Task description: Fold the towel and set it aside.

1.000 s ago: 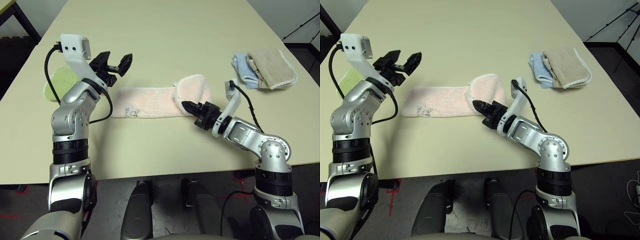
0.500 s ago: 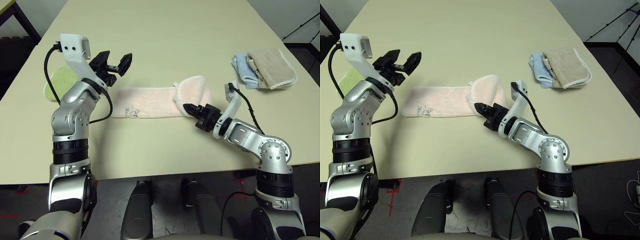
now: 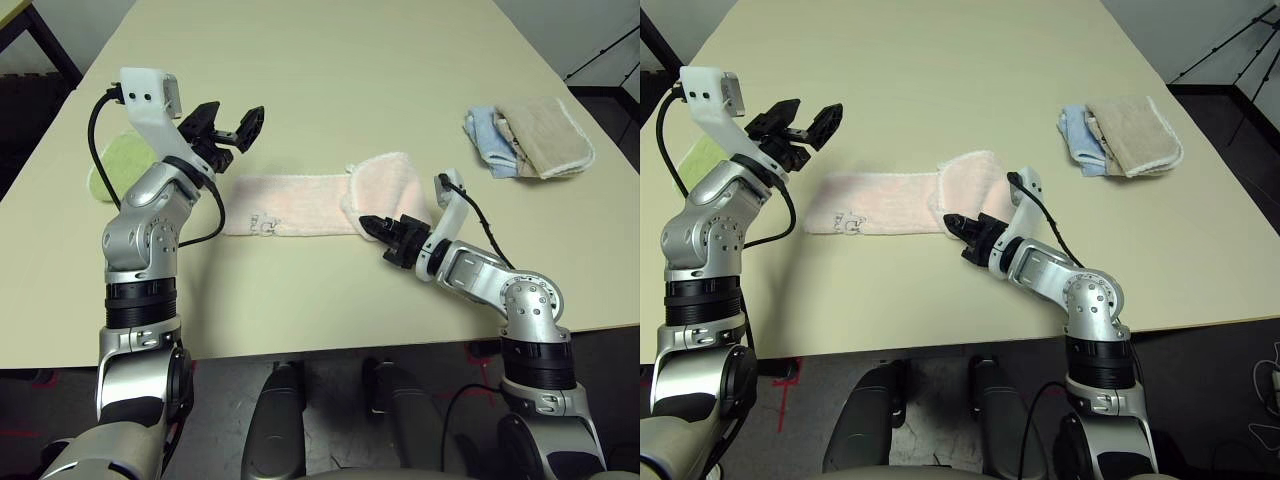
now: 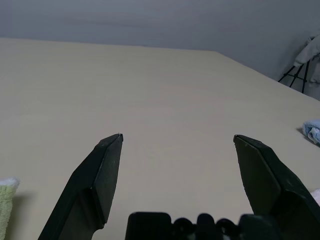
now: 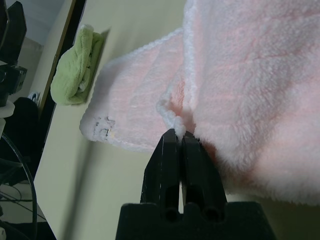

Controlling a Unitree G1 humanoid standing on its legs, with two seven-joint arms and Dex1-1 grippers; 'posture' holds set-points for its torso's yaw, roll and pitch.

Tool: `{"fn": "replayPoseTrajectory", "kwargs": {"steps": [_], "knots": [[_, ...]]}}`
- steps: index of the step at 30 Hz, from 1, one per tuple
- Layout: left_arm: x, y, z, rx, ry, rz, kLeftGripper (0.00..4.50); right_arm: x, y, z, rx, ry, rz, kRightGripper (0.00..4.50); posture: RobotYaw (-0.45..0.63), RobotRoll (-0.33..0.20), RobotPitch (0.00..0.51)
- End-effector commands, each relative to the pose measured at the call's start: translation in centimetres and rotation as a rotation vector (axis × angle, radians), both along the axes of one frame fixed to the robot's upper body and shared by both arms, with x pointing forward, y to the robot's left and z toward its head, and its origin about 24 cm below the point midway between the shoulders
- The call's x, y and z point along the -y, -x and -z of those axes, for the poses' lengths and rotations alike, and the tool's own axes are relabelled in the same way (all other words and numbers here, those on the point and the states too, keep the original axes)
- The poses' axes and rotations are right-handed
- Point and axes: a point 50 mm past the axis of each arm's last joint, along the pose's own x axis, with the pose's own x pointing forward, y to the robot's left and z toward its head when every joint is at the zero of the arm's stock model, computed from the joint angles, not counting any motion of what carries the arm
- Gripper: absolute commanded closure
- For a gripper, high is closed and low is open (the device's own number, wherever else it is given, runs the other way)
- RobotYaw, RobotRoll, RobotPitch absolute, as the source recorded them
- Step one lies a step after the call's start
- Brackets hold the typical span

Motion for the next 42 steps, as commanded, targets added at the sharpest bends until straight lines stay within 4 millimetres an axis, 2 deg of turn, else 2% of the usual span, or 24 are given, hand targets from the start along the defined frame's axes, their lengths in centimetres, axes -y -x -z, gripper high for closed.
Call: {"fn": "replayPoseTrajectory", "kwargs": {"steps": [1,3,12,19,23,27,32,38,42], "knots": [[-0.3,0.1,0.0,0.004,-0.017,-0.017,0.0,-0.2,-0.1,0.5,-0.016,0.005,-0.001,3.92,0.22,0.0,0.164],[-0.3,0.1,-0.1,0.005,-0.017,-0.018,0.0,-0.2,-0.2,0.5,-0.019,0.006,0.0,3.33,0.22,0.0,0.161],[-0.2,-0.1,-0.1,0.007,-0.014,-0.016,0.0,0.0,0.7,-0.8,0.02,-0.023,-0.073,0.03,0.21,0.0,0.162],[-0.1,-0.3,0.0,0.007,-0.008,-0.017,0.0,0.7,1.3,-3.8,0.128,-0.061,-0.126,0.03,0.2,0.0,0.16],[0.0,-0.4,0.0,0.01,-0.005,-0.013,0.0,1.6,-1.0,-5.6,0.188,-0.034,-0.016,0.03,0.19,0.0,0.157],[0.2,-0.6,0.0,0.013,-0.002,-0.007,0.0,2.6,-3.9,-4.9,0.158,0.019,0.112,0.03,0.19,0.0,0.155],[0.1,-0.3,-0.1,0.017,-0.008,-0.009,0.0,3.4,-6.5,-2.9,0.095,0.089,0.188,0.03,0.21,0.0,0.151],[-0.2,-0.1,-0.2,0.019,-0.013,-0.021,0.0,4.0,-7.3,-0.7,0.011,0.107,0.222,0.03,0.22,0.0,0.152],[0.0,-0.2,-0.1,0.017,-0.011,-0.019,0.0,3.9,-7.0,-1.2,0.047,0.088,0.209,0.03,0.22,0.0,0.152]]}}
